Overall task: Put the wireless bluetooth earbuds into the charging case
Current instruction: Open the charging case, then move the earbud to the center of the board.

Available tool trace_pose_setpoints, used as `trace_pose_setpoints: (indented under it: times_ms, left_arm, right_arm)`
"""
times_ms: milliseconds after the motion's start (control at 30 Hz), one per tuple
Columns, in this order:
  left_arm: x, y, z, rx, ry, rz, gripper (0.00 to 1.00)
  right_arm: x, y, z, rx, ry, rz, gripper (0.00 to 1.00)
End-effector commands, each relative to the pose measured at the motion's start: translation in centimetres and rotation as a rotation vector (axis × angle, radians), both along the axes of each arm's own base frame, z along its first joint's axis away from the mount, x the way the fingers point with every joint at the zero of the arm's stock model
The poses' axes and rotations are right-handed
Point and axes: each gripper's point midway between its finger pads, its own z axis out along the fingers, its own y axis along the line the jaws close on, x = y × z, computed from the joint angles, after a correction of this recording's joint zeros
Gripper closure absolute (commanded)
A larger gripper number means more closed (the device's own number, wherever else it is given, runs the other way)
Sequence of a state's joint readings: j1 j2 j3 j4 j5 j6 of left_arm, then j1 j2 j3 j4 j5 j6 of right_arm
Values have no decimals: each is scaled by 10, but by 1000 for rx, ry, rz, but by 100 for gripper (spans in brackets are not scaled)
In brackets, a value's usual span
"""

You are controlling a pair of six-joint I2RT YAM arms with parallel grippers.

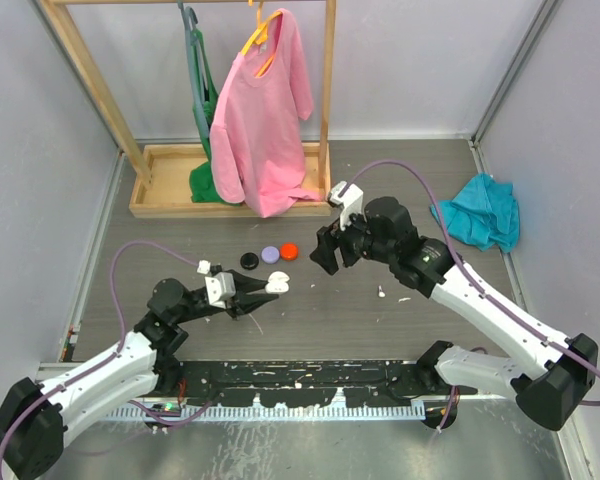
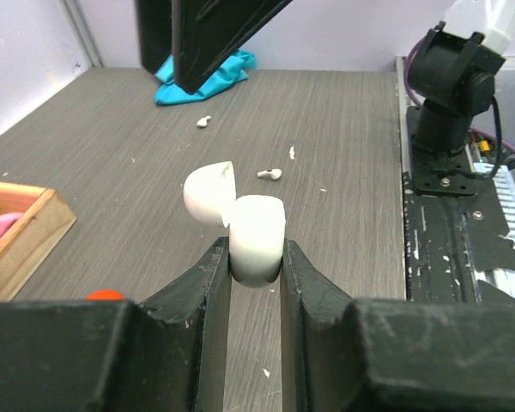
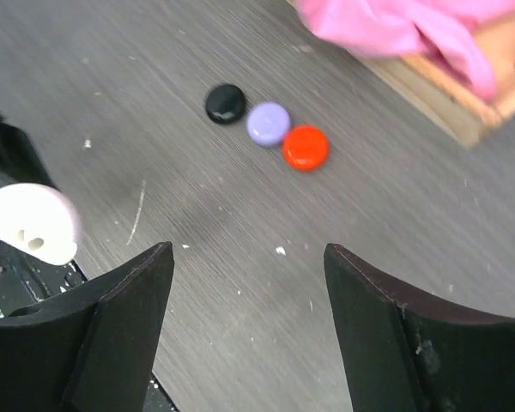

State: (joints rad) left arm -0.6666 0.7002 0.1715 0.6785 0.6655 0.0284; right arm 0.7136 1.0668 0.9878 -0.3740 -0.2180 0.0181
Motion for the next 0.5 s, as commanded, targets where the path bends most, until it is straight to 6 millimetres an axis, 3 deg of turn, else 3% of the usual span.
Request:
trace_pose_setpoints:
  times_ms: [0, 300, 467]
  left_arm:
    - [10, 6, 16, -47, -74, 73, 100]
    - [15, 7, 7, -32, -52, 106, 100]
    - [16, 8, 7, -32, -42, 111, 100]
  right_arm:
    - [6, -31, -24, -34, 163, -231, 23]
    - [0, -88, -106, -132, 426, -537, 24]
    - [1, -117, -137, -168, 516, -683, 26]
